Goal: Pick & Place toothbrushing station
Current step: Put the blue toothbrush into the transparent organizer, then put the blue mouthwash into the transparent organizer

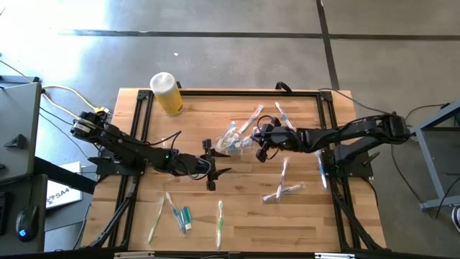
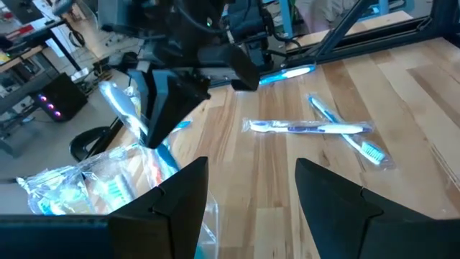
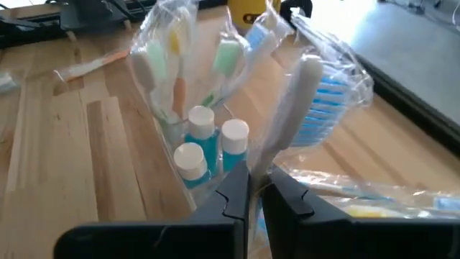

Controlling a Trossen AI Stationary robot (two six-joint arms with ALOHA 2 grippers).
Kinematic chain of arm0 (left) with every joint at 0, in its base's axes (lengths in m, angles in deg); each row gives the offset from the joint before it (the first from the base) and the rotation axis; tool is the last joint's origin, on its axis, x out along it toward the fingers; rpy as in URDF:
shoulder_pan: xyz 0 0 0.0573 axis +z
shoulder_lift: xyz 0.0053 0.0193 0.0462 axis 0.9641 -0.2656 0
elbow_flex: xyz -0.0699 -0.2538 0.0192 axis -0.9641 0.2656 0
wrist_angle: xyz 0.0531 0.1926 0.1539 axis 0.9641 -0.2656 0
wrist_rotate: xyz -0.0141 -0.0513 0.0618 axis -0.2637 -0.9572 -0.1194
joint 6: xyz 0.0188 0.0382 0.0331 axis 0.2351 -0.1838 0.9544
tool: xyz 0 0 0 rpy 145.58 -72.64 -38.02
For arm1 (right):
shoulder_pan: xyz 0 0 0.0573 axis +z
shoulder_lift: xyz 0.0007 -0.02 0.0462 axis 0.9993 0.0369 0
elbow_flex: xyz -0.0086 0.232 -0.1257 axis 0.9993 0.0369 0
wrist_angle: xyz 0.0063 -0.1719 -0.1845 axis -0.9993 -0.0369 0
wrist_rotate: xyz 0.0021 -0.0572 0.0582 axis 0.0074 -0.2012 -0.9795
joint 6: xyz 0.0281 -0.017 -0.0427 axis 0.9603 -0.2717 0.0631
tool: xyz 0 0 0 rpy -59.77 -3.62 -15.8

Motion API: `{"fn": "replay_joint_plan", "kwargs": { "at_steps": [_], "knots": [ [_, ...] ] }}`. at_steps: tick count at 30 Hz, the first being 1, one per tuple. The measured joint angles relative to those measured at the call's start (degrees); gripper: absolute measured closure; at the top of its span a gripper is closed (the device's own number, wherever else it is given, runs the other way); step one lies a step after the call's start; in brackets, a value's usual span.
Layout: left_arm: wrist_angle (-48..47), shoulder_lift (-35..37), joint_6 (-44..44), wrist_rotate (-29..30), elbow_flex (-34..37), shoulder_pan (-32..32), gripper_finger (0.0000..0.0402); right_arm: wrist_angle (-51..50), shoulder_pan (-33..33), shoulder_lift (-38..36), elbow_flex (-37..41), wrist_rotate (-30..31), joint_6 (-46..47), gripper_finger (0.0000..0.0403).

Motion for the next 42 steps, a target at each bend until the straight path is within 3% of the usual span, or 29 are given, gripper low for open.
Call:
{"fn": "replay_joint_plan", "kwargs": {
  "at_steps": [12,21,29,34,38,42],
  "knots": [
    [-5.0,0.2,-1.8,0.1,0.0,0.0,0.0197,-0.5,0.0,1.6,0.0,-1.6,1.6,0.0369],
    [-18.3,5.9,-12.5,0.0,0.1,0.0,0.0197,-0.5,0.0,0.3,0.0,-2.0,0.2,0.0273],
    [-28.8,10.8,-24.9,-7.4,0.1,0.0,0.0197,-0.6,0.2,-3.5,0.0,-4.5,0.1,0.019],
    [-30.6,11.0,-27.4,-11.5,0.1,-0.9,0.0197,-0.4,0.2,-4.2,0.0,-4.6,-1.0,0.0183],
    [-33.0,11.0,-22.4,-18.1,0.1,-2.6,0.0197,3.9,0.3,-5.8,0.0,-6.0,-6.7,0.0186],
    [-38.2,11.0,-24.3,-18.5,-2.4,-5.6,0.0197,8.1,1.9,-8.5,0.0,-6.4,-11.2,0.0186]
  ]
}}
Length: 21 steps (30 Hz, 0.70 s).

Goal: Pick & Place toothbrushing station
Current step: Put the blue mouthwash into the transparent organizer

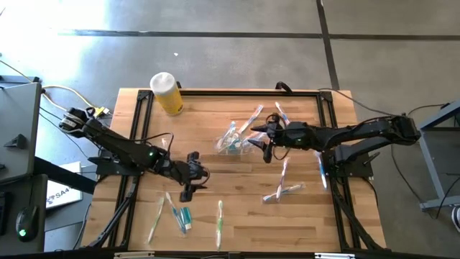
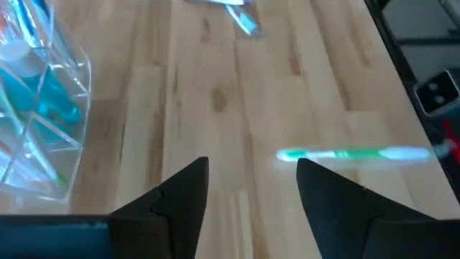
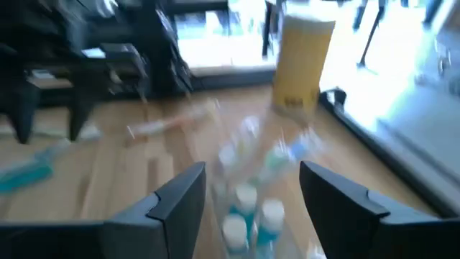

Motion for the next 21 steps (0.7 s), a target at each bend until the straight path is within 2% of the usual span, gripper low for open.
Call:
{"fn": "replay_joint_plan", "kwargs": {
  "at_steps": [7,14,21],
  "knots": [
    [-7.9,-1.1,7.7,0.1,-3.1,-9.8,0.0203,1.3,4.9,-3.7,0.0,-0.1,-6.4,0.0186],
    [-11.3,-3.3,3.8,0.0,-3.2,-13.5,0.0227,0.8,8.8,-4.0,0.0,-0.1,-7.1,0.0186],
    [-11.3,-4.9,-2.1,-0.2,-3.2,-15.2,0.0231,3.8,11.2,-4.0,0.0,-0.1,-3.7,0.0186]
  ]
}}
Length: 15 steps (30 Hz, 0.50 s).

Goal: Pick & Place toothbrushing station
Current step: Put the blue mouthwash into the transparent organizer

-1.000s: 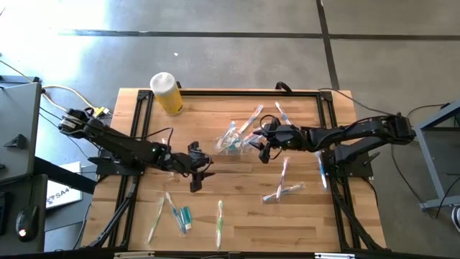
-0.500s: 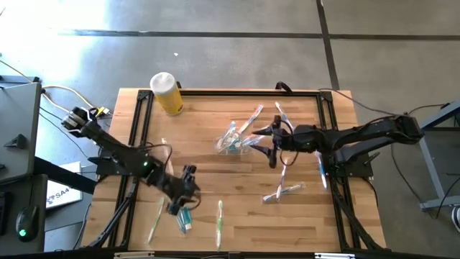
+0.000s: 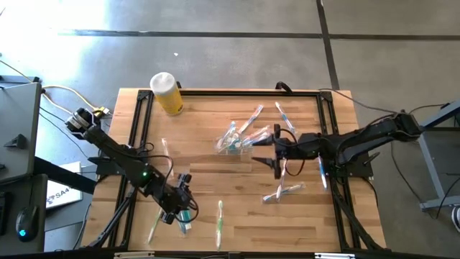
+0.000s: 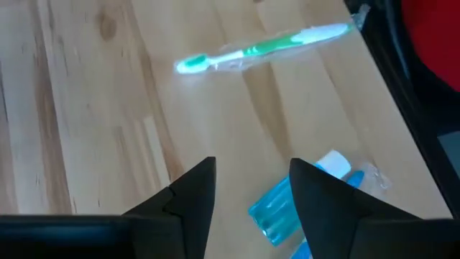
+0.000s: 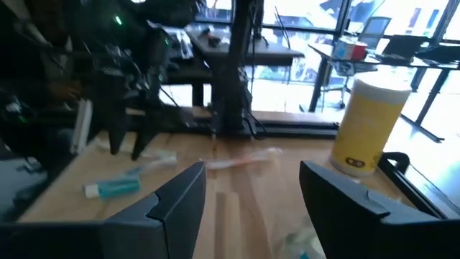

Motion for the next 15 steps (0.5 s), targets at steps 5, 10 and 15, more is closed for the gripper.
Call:
{"fn": "replay_joint_plan", "kwargs": {
  "at_steps": [5,10,15],
  "knots": [
    [1.3,0.0,0.6,-1.0,0.0,0.0,0.0231,3.6,1.9,0.0,0.0,0.3,0.2,0.0186],
    [1.2,0.0,2.8,-6.6,0.0,0.1,0.0231,6.4,3.6,0.0,0.0,0.4,0.3,0.0186],
    [2.0,0.0,2.6,-8.3,0.1,0.1,0.0217,6.8,5.0,0.1,0.0,1.4,2.0,0.0186]
  ]
}}
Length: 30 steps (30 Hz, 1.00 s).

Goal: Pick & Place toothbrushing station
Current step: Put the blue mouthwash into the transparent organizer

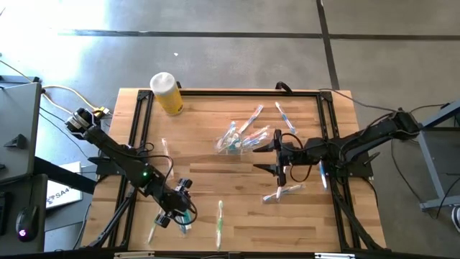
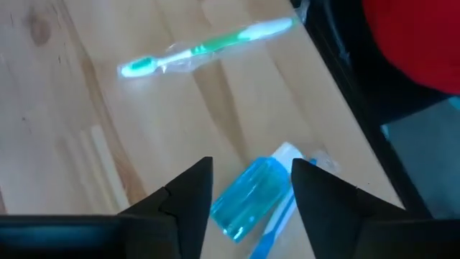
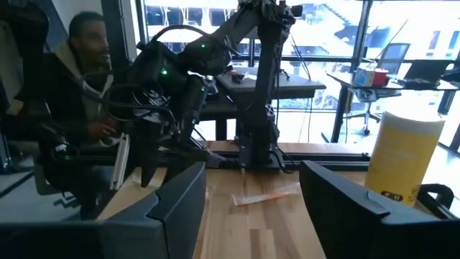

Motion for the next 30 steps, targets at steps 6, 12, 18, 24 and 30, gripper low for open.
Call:
{"fn": "replay_joint_plan", "kwargs": {
  "at_steps": [6,12,18,24,30],
  "knots": [
    [4.9,0.0,-0.4,0.9,2.3,0.0,0.0146,0.7,0.4,2.5,0.0,0.8,2.4,0.0186],
    [3.4,0.0,-8.1,1.0,3.8,-0.1,0.008,2.7,0.4,7.1,0.0,0.7,5.5,0.0186],
    [3.4,-3.3,-8.1,1.2,5.6,-0.1,0.0067,6.6,0.5,12.2,0.0,0.4,8.6,0.0186],
    [3.2,-9.5,-7.1,0.9,6.6,-0.1,0.0078,14.7,2.1,16.3,0.0,-3.3,9.9,0.0186],
    [4.1,-14.9,-7.2,-0.1,6.4,-0.1,0.0096,19.0,4.4,16.7,0.0,-4.0,9.8,0.0186]
  ]
}}
